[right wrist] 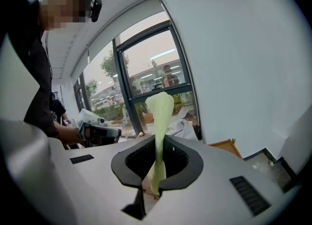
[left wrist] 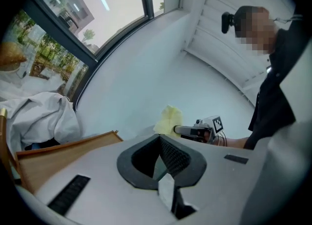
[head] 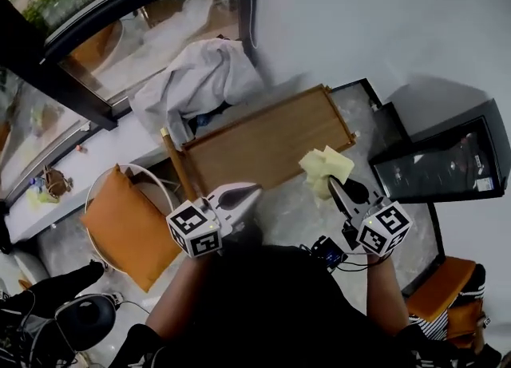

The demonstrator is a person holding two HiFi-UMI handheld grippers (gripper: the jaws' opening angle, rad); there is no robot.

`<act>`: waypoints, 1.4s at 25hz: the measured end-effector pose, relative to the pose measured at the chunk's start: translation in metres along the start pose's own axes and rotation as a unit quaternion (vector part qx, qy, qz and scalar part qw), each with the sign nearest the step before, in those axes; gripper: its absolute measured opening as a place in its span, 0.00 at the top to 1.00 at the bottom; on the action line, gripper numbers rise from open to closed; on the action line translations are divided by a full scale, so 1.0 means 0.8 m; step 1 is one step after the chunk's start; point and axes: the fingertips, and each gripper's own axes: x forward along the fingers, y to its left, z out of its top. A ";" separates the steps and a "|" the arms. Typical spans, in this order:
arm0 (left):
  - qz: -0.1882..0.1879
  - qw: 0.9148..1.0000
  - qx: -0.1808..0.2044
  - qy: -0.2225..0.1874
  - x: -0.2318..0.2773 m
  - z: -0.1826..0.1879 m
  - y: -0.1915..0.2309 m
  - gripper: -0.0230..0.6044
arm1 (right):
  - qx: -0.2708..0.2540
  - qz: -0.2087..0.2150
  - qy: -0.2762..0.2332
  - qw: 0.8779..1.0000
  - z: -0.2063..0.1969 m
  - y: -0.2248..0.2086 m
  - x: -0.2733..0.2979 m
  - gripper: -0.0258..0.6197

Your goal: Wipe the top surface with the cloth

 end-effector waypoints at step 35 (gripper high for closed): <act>0.470 0.870 -0.114 -0.098 -0.174 -0.027 0.239 0.95 | -0.073 0.321 0.189 0.925 -0.119 0.120 0.465 0.91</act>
